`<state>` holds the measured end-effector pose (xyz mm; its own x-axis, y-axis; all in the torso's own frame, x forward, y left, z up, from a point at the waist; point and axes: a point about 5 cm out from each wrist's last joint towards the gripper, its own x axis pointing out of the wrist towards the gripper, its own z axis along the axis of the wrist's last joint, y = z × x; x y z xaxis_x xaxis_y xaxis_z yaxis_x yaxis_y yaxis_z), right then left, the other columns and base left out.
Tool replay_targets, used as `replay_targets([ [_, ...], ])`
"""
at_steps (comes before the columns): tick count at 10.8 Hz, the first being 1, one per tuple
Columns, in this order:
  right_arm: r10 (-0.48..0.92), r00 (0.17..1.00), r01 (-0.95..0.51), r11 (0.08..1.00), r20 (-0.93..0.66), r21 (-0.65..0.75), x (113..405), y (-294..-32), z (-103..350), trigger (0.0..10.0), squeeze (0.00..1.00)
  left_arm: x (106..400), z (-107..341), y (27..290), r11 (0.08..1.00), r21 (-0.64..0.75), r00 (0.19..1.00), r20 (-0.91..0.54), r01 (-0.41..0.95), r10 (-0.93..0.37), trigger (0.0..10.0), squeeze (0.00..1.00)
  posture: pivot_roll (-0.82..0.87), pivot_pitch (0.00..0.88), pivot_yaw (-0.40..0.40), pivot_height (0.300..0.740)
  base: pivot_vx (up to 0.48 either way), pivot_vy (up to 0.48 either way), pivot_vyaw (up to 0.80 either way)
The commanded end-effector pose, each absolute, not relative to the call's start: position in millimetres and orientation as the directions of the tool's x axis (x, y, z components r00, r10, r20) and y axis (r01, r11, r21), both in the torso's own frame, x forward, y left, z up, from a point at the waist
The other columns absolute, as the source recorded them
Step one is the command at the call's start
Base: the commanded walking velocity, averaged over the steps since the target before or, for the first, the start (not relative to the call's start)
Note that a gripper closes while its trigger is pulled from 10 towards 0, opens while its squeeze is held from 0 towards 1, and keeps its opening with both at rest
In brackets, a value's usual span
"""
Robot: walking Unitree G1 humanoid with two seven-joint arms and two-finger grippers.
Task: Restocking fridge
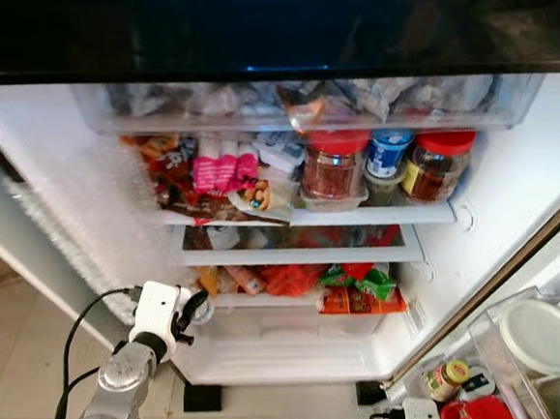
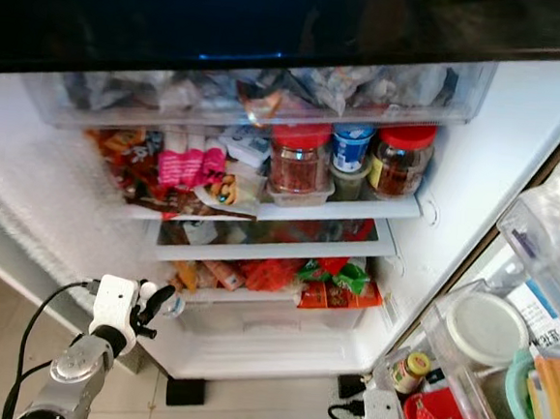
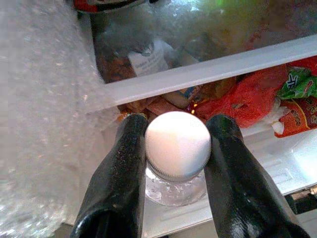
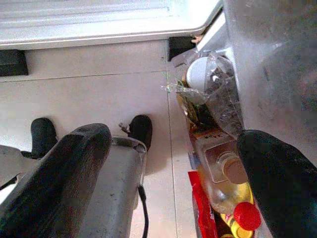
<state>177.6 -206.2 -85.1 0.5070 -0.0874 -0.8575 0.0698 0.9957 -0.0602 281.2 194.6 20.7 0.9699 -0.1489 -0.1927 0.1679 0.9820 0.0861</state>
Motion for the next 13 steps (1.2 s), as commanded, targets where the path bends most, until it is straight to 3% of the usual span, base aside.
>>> replay_targets([
  [1, -0.087, 0.497, 0.063, 0.996, -0.864, -0.064, 174.8, -206.9, -86.3, 10.0, 0.0, 279.7, 19.2, 195.2, 0.983, 0.077, 0.969, -0.198, 0.164, -0.146, 10.0, 0.0, 0.05, 0.116, 0.045, 0.74, 0.0, 0.0, 0.0],
  [5, -0.076, 0.503, 0.042, 0.997, -0.861, -0.064, 175.5, -207.1, -85.8, 10.0, 0.0, 280.1, 19.2, 195.3, 0.984, 0.076, 0.969, -0.2, 0.16, -0.143, 10.0, 0.0, 0.05, 0.117, 0.044, 0.74, 0.0, 0.0, 0.0],
  [10, -0.073, 0.502, 0.023, 0.997, -0.862, -0.071, 175.3, -208.5, -85.6, 10.0, 0.0, 279.6, 18.5, 194.1, 0.985, 0.07, 0.97, -0.201, 0.155, -0.138, 10.0, 0.0, 0.04, 0.121, 0.037, 0.685, 0.0, 0.0, 0.0],
  [13, -0.073, 0.502, 0.034, 0.997, -0.862, -0.065, 174.6, -208.8, -85.8, 10.0, 0.0, 280.5, 19.0, 191.9, 0.985, 0.065, 0.97, -0.197, 0.157, -0.142, 10.0, 0.0, 0.04, 0.122, 0.035, 0.685, 0.0, 0.0, 0.0],
])
